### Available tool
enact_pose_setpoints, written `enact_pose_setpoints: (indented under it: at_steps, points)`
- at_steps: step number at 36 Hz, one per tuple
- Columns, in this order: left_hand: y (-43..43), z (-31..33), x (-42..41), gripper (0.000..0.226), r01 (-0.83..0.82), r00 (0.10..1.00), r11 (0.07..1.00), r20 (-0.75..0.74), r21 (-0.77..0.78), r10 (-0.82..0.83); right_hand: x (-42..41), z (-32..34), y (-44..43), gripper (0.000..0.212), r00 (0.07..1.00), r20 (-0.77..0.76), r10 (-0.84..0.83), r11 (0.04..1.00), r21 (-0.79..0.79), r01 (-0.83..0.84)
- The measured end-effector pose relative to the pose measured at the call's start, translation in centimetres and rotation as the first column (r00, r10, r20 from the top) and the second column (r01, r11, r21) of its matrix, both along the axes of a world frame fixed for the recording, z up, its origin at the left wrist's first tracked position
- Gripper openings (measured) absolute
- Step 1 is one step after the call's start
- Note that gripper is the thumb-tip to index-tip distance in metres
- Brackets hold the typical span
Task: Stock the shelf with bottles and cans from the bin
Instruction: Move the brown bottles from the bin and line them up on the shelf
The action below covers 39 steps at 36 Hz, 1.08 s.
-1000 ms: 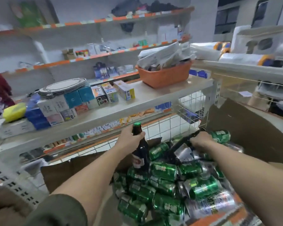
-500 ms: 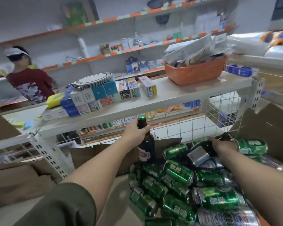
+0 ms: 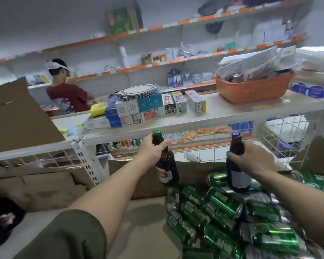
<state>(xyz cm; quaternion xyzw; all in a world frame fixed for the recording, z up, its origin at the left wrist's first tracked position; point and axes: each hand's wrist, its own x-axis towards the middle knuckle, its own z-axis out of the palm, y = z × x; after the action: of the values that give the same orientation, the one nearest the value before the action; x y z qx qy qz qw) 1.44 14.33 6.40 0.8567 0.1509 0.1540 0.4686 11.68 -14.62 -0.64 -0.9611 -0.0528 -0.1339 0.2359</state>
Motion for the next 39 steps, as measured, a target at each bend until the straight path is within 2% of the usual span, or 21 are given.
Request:
enact_pose_setpoints:
  at_steps: [5, 8, 13, 18, 25, 28, 33, 36, 39]
  points:
    - [4.0, 1.5, -2.4, 0.019, -0.079, 0.997, 0.997, 0.026, 0.004, 0.079, -0.8, 5.1, 5.2, 0.034, 0.978, 0.132, 0.161, 0.985, 0.045, -0.168]
    - [7.0, 2.5, -4.7, 0.018, -0.160, 0.986, 0.987, 0.049, 0.009, 0.160, -2.3, 7.3, 9.8, 0.032, 0.948, 0.116, 0.298, 0.946, 0.095, -0.309]
    - [13.1, 3.9, -10.6, 0.020, -0.280, 0.958, 0.960, 0.065, 0.018, 0.278, -6.5, 8.4, 18.8, 0.030, 0.860, 0.080, 0.503, 0.832, 0.223, -0.508]
    - [20.2, 3.9, -19.2, 0.030, -0.412, 0.911, 0.908, 0.043, 0.074, 0.410, -13.2, 8.0, 28.4, 0.026, 0.743, 0.070, 0.666, 0.703, 0.274, -0.656]
    - [30.8, 2.5, -33.6, 0.019, -0.544, 0.839, 0.834, 0.047, 0.094, 0.542, -24.9, 7.0, 41.9, 0.026, 0.674, 0.042, 0.737, 0.611, 0.385, -0.692]
    - [35.7, 1.4, -38.9, 0.027, -0.622, 0.782, 0.775, 0.043, 0.116, 0.622, -29.4, 6.3, 47.0, 0.021, 0.649, 0.032, 0.760, 0.577, 0.425, -0.697]
    - [41.4, 1.0, -45.1, 0.047, -0.725, 0.686, 0.681, 0.029, 0.104, 0.727, -34.6, 4.4, 54.3, 0.028, 0.599, -0.004, 0.801, 0.517, 0.510, -0.688]
    - [44.2, 0.9, -47.0, 0.030, -0.741, 0.670, 0.664, 0.047, 0.098, 0.741, -36.7, 4.2, 58.0, 0.026, 0.585, -0.013, 0.811, 0.517, 0.484, -0.706]
    - [47.2, 0.0, -47.8, 0.056, -0.752, 0.658, 0.656, 0.026, 0.071, 0.752, -37.8, 3.9, 61.5, 0.027, 0.572, -0.027, 0.820, 0.521, 0.449, -0.726]
